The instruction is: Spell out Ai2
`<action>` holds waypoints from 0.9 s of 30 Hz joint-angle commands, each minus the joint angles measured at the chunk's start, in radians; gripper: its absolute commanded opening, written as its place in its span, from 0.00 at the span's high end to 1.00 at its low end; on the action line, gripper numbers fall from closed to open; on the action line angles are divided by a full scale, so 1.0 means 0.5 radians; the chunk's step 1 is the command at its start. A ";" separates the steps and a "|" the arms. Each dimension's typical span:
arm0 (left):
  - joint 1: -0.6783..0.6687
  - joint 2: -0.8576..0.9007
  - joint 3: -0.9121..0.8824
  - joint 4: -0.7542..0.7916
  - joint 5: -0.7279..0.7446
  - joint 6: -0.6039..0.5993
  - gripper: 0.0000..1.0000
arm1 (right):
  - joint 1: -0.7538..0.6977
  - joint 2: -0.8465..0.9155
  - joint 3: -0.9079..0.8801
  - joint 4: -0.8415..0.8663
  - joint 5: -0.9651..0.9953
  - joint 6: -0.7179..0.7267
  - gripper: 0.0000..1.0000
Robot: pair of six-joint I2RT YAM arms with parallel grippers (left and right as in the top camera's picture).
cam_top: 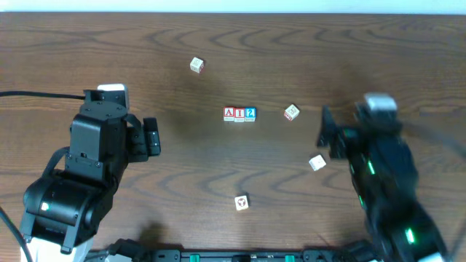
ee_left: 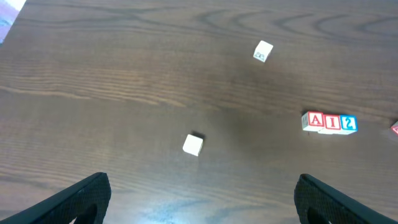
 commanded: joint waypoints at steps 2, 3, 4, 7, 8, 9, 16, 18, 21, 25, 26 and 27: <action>0.005 0.003 0.024 -0.002 -0.035 -0.001 0.05 | -0.008 -0.407 -0.296 -0.002 0.017 -0.103 0.04; 0.005 0.003 0.024 -0.002 -0.035 -0.001 0.05 | -0.008 -0.503 -0.359 -0.010 0.016 -0.101 0.10; 0.005 0.003 0.024 -0.002 -0.035 -0.001 0.05 | -0.008 -0.588 -0.423 -0.018 0.007 -0.099 0.12; 0.005 0.003 0.024 -0.002 -0.035 -0.001 0.05 | -0.008 -0.784 -0.607 -0.030 0.071 -0.101 0.01; 0.005 0.003 0.024 -0.002 -0.035 -0.001 0.05 | -0.008 -0.861 -0.689 -0.008 0.130 -0.106 0.01; 0.005 0.003 0.024 -0.002 -0.035 -0.001 0.05 | -0.008 -0.909 -0.748 0.026 0.141 -0.131 0.01; 0.005 0.003 0.024 -0.002 -0.035 -0.001 0.05 | -0.008 -1.092 -1.211 0.641 0.011 -0.213 0.01; 0.005 0.003 0.024 -0.002 -0.035 -0.001 0.05 | -0.008 -1.092 -1.346 0.813 -0.044 -0.246 0.01; 0.005 0.003 0.024 -0.002 -0.035 -0.001 0.05 | -0.008 -1.092 -1.489 0.990 -0.113 -0.329 0.01; 0.005 0.003 0.024 -0.002 -0.035 -0.001 0.04 | -0.008 -1.090 -1.491 0.848 -0.169 -0.343 0.01; 0.005 0.003 0.024 -0.002 -0.035 -0.001 0.04 | -0.008 -1.089 -1.491 0.808 -0.169 -0.360 0.01; 0.005 0.003 0.024 -0.002 -0.035 -0.001 0.04 | -0.008 -1.089 -1.491 0.739 -0.172 -0.413 0.01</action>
